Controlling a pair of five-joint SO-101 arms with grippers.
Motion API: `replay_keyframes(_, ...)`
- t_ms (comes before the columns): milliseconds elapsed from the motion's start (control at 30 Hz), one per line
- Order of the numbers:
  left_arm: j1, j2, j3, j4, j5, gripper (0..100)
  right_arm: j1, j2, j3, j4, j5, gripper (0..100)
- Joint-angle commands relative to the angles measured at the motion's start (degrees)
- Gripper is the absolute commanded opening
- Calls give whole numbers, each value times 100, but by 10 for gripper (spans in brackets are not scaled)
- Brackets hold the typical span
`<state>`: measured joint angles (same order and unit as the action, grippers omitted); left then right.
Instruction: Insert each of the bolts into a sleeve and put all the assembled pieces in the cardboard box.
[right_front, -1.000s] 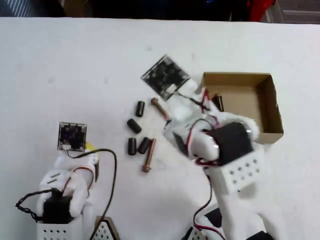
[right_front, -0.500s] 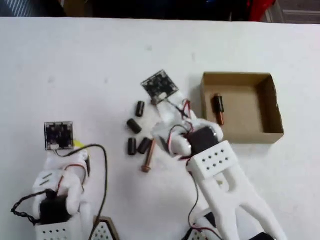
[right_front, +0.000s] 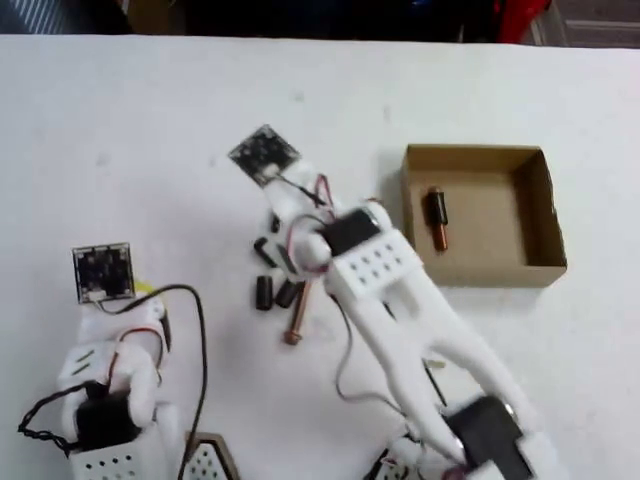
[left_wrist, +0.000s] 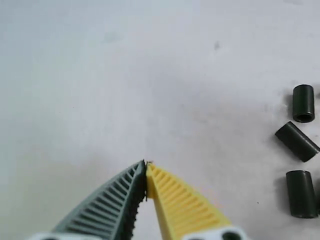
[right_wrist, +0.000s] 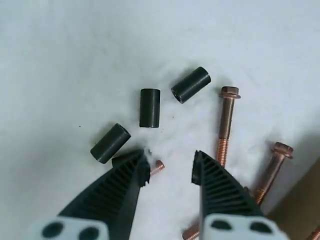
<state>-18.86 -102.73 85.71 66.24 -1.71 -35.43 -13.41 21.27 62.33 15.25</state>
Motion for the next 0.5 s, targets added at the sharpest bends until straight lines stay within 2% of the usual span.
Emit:
replay_keyframes(0,-110,13,-26,-123,-44,31,-48,971,-905,4,422,128)
replay_keyframes(267,-110,13,-26,-123,-53,31,-84,2554,-2154,242,993,130)
replay_keyframes(467,-110,13,-18,-123,-53,31,-119,3626,-3437,848,1020,130)
